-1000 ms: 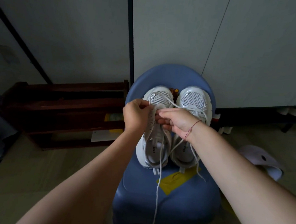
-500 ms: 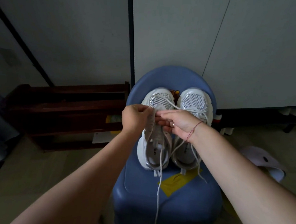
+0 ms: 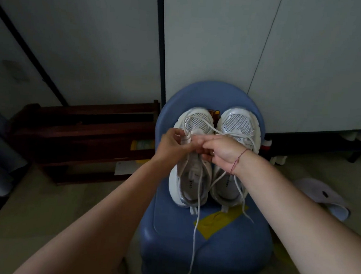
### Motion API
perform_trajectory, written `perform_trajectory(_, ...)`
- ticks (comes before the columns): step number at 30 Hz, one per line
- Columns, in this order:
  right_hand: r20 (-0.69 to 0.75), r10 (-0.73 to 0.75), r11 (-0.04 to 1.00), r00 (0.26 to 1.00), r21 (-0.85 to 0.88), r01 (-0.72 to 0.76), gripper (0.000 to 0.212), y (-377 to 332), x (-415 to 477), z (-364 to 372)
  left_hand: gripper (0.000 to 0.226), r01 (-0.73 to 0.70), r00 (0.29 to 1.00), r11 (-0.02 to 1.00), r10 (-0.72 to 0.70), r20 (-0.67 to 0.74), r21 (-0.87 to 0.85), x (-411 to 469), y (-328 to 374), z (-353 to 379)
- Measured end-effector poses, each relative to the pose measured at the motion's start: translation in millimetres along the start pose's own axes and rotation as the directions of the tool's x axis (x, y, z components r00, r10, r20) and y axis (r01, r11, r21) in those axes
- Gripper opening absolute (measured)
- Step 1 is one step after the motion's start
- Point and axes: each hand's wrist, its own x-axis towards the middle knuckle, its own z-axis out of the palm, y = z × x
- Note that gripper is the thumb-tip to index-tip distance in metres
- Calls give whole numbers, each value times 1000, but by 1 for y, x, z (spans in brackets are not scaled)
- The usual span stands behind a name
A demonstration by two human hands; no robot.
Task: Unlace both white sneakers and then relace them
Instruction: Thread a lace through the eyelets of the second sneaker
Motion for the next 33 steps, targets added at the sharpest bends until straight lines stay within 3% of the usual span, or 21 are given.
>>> perform_trajectory(5,-8,8,999,1000,-33,-8,38,0,0,-1,56,-49,998,996,45,52,74,1,-4,-6)
perform_trajectory(10,-29,2,999,1000,34,-1,33,0,-2,0,25,-14,1000,1000,14,20,-10,3,-3,-18)
perform_trajectory(15,-79,-1,999,997,36,3,28,1,-1,0,11,5,1000,997,-5,-2,-72,1,-8,-25)
perform_trajectory(27,-256,-84,966,963,-259,15,21,15,21,11,4,29,999,992,-27,20,-126,-1,-9,-25)
perform_trajectory(33,-328,-244,886,912,-457,73,14,28,34,17,6,68,996,987,-59,69,-142,-2,-6,-30)
